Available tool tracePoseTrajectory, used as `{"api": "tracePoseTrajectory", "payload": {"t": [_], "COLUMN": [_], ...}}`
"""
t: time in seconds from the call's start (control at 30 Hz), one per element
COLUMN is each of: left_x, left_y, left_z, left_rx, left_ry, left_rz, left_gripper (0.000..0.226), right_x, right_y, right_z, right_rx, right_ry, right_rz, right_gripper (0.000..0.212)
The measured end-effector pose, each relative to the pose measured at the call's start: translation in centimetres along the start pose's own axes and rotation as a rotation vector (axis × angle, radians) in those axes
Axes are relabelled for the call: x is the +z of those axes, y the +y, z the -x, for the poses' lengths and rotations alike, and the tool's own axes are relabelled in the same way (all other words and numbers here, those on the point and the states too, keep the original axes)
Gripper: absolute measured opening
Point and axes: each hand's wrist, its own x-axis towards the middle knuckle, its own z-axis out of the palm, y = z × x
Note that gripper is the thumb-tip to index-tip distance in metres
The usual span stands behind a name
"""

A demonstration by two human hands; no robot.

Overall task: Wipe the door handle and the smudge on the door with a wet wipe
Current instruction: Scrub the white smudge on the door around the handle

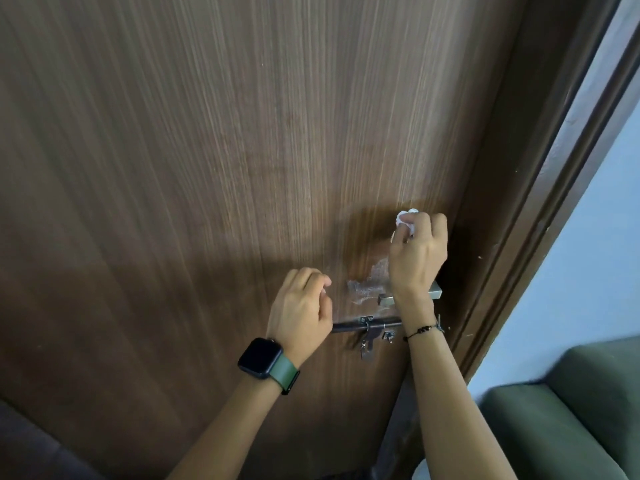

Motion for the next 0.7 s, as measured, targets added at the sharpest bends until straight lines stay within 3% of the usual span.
{"api": "tracePoseTrajectory", "payload": {"t": [0.13,0.23,0.37,0.43,0.57,0.63,0.7], "left_x": [0.3,0.4,0.5,0.4,0.7,0.9,1.1], "left_y": [-0.5,-0.6,-0.9,-0.9,-0.8,-0.9,-0.9], "left_z": [-1.3,-1.5,-1.9,-2.0,-2.1,-2.1,-2.2], "left_rx": [0.027,0.046,0.07,0.079,0.098,0.095,0.094], "left_ry": [0.025,0.023,0.042,0.05,0.046,0.044,0.04], "left_rz": [-0.006,-0.007,0.002,0.014,0.039,0.046,0.048], "left_gripper": [0.015,0.015,0.015,0.014,0.016,0.018,0.018], "right_x": [1.3,2.4,1.4,0.6,0.7,1.4,1.9], "right_y": [-1.2,-0.3,2.1,2.4,2.0,1.4,1.3], "right_z": [2.1,8.2,11.2,8.6,2.4,3.6,7.2], "right_rx": [-0.128,-0.323,-0.437,-0.397,-0.144,-0.1,-0.232], "right_ry": [0.007,-0.198,-0.45,-0.361,-0.026,-0.018,-0.144], "right_rz": [0.008,0.14,0.167,0.139,0.146,0.153,0.221], "right_gripper": [0.013,0.007,0.02,0.019,0.016,0.016,0.017]}}
